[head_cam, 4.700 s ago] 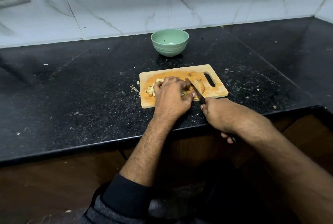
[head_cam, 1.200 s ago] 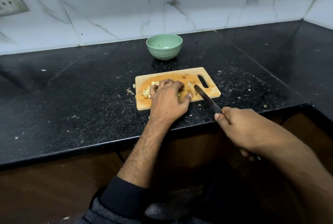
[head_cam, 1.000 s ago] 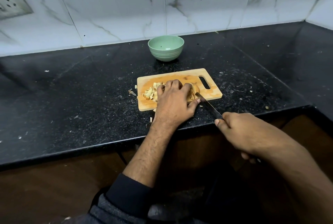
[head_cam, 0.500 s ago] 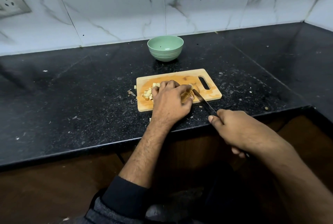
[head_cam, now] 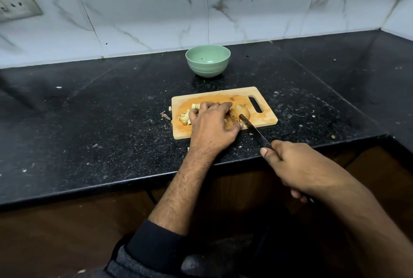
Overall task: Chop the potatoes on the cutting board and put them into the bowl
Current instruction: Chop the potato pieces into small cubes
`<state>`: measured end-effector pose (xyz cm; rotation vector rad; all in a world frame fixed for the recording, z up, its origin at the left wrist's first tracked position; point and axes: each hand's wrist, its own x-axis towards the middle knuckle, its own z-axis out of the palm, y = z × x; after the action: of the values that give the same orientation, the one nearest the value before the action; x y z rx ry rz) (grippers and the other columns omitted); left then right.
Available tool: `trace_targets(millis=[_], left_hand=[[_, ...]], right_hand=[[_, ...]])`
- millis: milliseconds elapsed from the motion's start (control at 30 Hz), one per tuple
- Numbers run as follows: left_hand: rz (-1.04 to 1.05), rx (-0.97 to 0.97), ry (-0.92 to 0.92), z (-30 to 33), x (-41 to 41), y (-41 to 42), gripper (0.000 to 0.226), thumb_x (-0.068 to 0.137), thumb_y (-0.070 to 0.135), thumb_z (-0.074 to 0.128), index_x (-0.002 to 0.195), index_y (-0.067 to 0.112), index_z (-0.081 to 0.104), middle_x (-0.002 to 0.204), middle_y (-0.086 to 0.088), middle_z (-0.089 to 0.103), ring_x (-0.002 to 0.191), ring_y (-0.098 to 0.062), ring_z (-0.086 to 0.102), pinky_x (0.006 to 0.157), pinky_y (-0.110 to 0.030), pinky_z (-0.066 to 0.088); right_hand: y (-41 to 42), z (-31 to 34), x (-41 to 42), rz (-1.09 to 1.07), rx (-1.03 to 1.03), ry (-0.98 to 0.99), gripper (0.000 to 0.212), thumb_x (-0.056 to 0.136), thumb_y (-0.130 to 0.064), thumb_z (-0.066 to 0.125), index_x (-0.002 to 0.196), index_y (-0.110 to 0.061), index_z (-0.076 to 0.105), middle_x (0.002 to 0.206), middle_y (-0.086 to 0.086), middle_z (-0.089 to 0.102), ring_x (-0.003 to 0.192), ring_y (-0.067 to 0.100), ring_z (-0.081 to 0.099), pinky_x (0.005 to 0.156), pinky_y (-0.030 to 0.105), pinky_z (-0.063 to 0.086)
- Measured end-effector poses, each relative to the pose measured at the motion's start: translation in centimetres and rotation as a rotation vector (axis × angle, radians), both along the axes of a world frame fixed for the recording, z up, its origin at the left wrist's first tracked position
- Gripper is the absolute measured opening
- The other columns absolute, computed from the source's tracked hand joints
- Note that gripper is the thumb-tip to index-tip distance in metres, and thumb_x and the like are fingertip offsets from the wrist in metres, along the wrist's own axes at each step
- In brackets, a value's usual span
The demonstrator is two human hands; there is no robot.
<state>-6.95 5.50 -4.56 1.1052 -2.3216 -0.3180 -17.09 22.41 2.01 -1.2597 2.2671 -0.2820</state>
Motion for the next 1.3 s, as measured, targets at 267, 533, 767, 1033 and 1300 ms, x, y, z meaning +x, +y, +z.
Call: trace_targets(millis=[267,533,767,1033,1300], left_hand=[[-0.094,0.006,0.022,0.4,-0.2,0.5,0.055,0.085,0.030,0.061,0.140,0.024,0.055,0.123,0.009,0.064,0.127,-0.015,0.040,0.105,-0.045,0.019],[-0.019,-0.141,-0.108,0.5,-1.1,0.8,0.051,0.093,0.050,0.053,0.135,0.021,0.055,0.128,0.003,0.061,0.126,-0.019,0.044,0.108,-0.049,0.023],[-0.029,0.067,0.124,0.5,-0.8,0.0,0.046,0.083,0.028,0.066,0.127,0.028,0.053,0.103,0.017,0.063,0.115,-0.010,0.047,0.100,-0.040,0.023],[-0.044,0.116,0.186,0.4,-0.4,-0.1,0.041,0.074,0.028,0.069,0.111,0.032,0.053,0.095,0.018,0.062,0.106,-0.006,0.047,0.094,-0.035,0.021],[-0.032,0.000,0.100,0.4,-0.6,0.1,0.029,0.088,0.039,0.069,0.116,0.031,0.066,0.104,0.016,0.066,0.115,-0.009,0.044,0.098,-0.040,0.020]], right_hand=[[-0.3,0.0,-0.3,-0.034,-0.011,0.014,0.036,0.107,-0.048,0.035,0.091,-0.018,0.049,0.068,0.006,0.061,0.034,0.014,0.056,0.037,0.023,0.044],[-0.9,-0.7,-0.4,-0.042,-0.004,0.032,0.033,0.107,-0.048,0.034,0.102,-0.020,0.050,0.064,0.006,0.063,0.033,0.013,0.056,0.036,0.022,0.044],[-0.5,-0.3,-0.2,-0.035,-0.011,0.018,0.034,0.106,-0.048,0.035,0.090,-0.021,0.048,0.068,0.005,0.063,0.035,0.013,0.058,0.038,0.023,0.046],[-0.5,-0.2,-0.2,-0.064,-0.015,0.018,0.035,0.106,-0.048,0.034,0.102,-0.019,0.052,0.071,0.006,0.063,0.039,0.013,0.059,0.040,0.023,0.048],[-0.9,-0.6,-0.4,-0.046,-0.036,0.084,0.037,0.106,-0.048,0.034,0.095,-0.018,0.051,0.069,0.006,0.064,0.032,0.011,0.056,0.035,0.021,0.043]])
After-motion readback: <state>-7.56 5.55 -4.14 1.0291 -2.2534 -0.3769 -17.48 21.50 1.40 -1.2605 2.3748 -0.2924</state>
